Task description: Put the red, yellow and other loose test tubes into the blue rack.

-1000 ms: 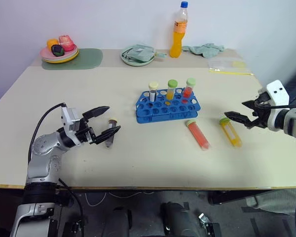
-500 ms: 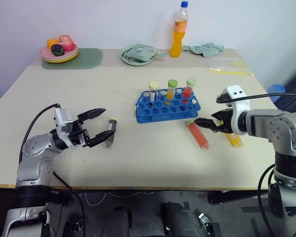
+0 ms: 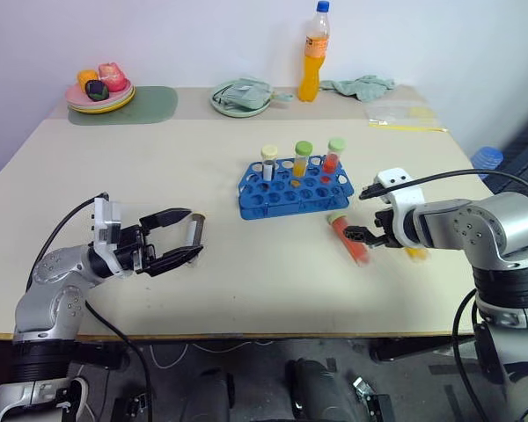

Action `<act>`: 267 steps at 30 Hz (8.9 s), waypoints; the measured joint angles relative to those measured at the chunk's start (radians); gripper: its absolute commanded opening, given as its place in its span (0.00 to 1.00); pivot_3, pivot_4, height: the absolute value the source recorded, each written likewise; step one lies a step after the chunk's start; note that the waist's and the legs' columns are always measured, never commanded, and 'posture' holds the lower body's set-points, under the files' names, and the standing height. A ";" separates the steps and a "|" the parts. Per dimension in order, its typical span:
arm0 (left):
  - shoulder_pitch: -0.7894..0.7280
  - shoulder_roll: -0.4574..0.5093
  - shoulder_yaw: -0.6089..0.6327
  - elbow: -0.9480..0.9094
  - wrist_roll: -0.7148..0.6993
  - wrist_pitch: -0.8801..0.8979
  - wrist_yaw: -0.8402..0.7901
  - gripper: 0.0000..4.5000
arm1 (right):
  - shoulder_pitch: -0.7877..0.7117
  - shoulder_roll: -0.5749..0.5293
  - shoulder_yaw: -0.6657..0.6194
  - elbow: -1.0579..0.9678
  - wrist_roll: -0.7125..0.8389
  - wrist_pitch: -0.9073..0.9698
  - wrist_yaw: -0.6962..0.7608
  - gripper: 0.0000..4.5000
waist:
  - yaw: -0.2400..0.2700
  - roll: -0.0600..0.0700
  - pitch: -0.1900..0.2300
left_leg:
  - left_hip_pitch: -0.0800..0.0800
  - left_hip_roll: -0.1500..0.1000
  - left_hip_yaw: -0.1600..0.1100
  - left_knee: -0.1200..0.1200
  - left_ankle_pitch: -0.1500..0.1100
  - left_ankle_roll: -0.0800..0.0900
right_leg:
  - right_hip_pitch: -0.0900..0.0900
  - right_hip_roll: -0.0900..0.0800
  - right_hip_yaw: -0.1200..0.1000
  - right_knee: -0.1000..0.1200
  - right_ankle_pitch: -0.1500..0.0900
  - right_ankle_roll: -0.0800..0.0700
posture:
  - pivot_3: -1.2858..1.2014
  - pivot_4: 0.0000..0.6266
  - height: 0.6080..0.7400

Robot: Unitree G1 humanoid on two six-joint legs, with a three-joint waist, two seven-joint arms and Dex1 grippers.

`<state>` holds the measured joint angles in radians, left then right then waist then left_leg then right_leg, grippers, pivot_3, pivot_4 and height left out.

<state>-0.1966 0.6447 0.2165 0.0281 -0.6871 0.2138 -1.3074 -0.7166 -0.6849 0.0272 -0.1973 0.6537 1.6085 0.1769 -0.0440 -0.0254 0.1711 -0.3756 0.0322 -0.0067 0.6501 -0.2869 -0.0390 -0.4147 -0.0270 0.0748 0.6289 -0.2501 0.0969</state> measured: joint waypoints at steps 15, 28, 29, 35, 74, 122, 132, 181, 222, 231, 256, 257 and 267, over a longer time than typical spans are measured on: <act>0.000 0.000 0.003 0.006 0.053 -0.085 -0.001 0.99 | 0.000 0.075 0.046 0.050 0.053 0.000 -0.095 1.00 | 0.000 0.000 0.000 | -0.001 0.000 0.000 0.000 0.000 0.000 | -0.001 0.000 0.000 0.000 0.000 0.000 | 0.52 0.24 1.00; 0.016 0.000 0.003 -0.003 0.054 -0.088 0.015 1.00 | 0.000 0.080 0.075 0.077 -0.036 0.000 -0.065 0.72 | -0.001 0.000 0.000 | -0.001 0.000 0.000 -0.001 0.000 0.000 | -0.001 0.000 0.000 0.000 0.000 0.000 | 0.52 0.24 1.00; 0.016 -0.002 0.003 -0.004 0.054 -0.088 0.019 1.00 | 0.002 0.079 0.079 0.077 -0.043 0.000 -0.058 0.61 | -0.001 0.000 0.000 | -0.001 0.000 0.000 -0.001 0.000 0.000 | -0.001 0.000 0.000 0.000 0.000 0.000 | 0.52 0.24 1.00; 0.016 -0.005 0.003 -0.004 0.055 -0.089 0.030 1.00 | 0.006 0.074 0.098 0.069 -0.072 0.000 -0.024 0.20 | -0.001 0.000 0.000 | -0.001 0.000 0.000 -0.001 0.000 0.000 | -0.001 0.000 0.000 0.000 0.000 0.000 | 0.52 0.24 1.00; -0.089 -0.018 0.004 0.071 0.067 -0.115 0.054 1.00 | 0.137 0.572 -0.194 0.705 -0.373 -1.876 0.207 0.20 | -0.005 -0.002 0.000 | -0.002 0.000 0.001 -0.001 0.000 0.000 | -0.005 0.000 0.000 0.001 0.002 0.003 | 0.52 0.24 1.00; -0.085 0.022 0.042 0.109 0.067 -0.124 0.027 1.00 | -0.033 0.578 -0.234 1.224 -0.461 -2.280 0.167 0.42 | -0.028 -0.001 0.000 | 0.002 0.000 0.000 -0.002 0.000 0.000 | 0.000 -0.001 0.000 0.002 0.002 0.003 | 0.52 0.24 1.00; -0.085 0.022 0.042 0.109 0.067 -0.134 0.031 1.00 | -0.029 0.578 -0.240 1.224 -0.453 -2.279 0.193 0.99 | -0.028 -0.001 0.001 | 0.002 0.000 0.000 -0.002 0.000 0.000 | 0.000 -0.001 0.000 0.002 0.002 0.003 | 0.52 0.24 1.00; -0.099 -0.080 -0.003 0.071 0.109 -0.161 0.107 1.00 | -0.464 0.129 0.276 0.892 -0.612 -0.828 0.743 0.99 | -0.023 0.000 0.001 | -0.001 0.000 0.001 -0.002 0.000 0.000 | -0.003 -0.001 0.000 0.001 0.002 0.003 | 0.52 0.24 1.00; -0.107 -0.080 -0.009 0.014 0.108 -0.121 0.162 1.00 | -0.517 0.145 0.161 1.015 -0.613 -0.677 0.745 0.20 | -0.023 0.000 0.001 | -0.001 -0.001 0.001 -0.002 0.000 0.000 | -0.003 -0.001 0.000 0.001 0.002 0.003 | 0.52 0.24 1.00; -0.107 -0.081 -0.011 0.018 0.109 -0.121 0.155 1.00 | -0.324 0.034 0.141 0.698 -0.550 -0.459 0.757 0.20 | -0.006 0.000 0.001 | -0.002 -0.001 0.001 -0.002 0.000 0.000 | -0.003 -0.001 0.000 0.001 0.002 0.003 | 0.52 0.24 1.00; -0.151 -0.098 -0.022 0.073 0.108 -0.132 0.112 1.00 | 0.159 -0.196 -0.111 -0.081 -0.211 -0.007 0.573 0.20 | 0.001 -0.002 0.000 | -0.003 0.000 0.000 -0.001 0.000 0.000 | -0.004 0.001 0.000 0.000 0.002 0.003 | 0.52 0.24 1.00; -0.157 -0.099 -0.025 0.074 0.108 -0.132 0.111 1.00 | 0.199 -0.184 -0.110 -0.107 -0.212 -0.025 0.552 0.20 | 0.002 -0.002 0.000 | -0.003 0.000 0.000 -0.001 0.000 0.000 | -0.004 0.000 0.000 0.000 0.002 0.003 | 0.52 0.24 1.00; -0.151 -0.094 -0.025 0.075 0.108 -0.132 0.112 1.00 | 0.342 -0.125 -0.110 -0.135 -0.218 -0.110 0.445 0.73 | 0.002 -0.002 0.000 | -0.003 -0.001 0.000 0.000 0.000 0.000 | -0.004 0.000 0.001 0.000 0.001 0.002 | 0.52 0.24 1.00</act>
<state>-0.3472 0.5510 0.1910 0.1030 -0.5786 0.0821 -1.1959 -0.3742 -0.8094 -0.0824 -0.3323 0.4361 1.4985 0.6216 -0.0422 -0.0275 0.1712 -0.3788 0.0316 -0.0063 0.6503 -0.2870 -0.0387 -0.4183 -0.0267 0.0753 0.6287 -0.2488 0.0992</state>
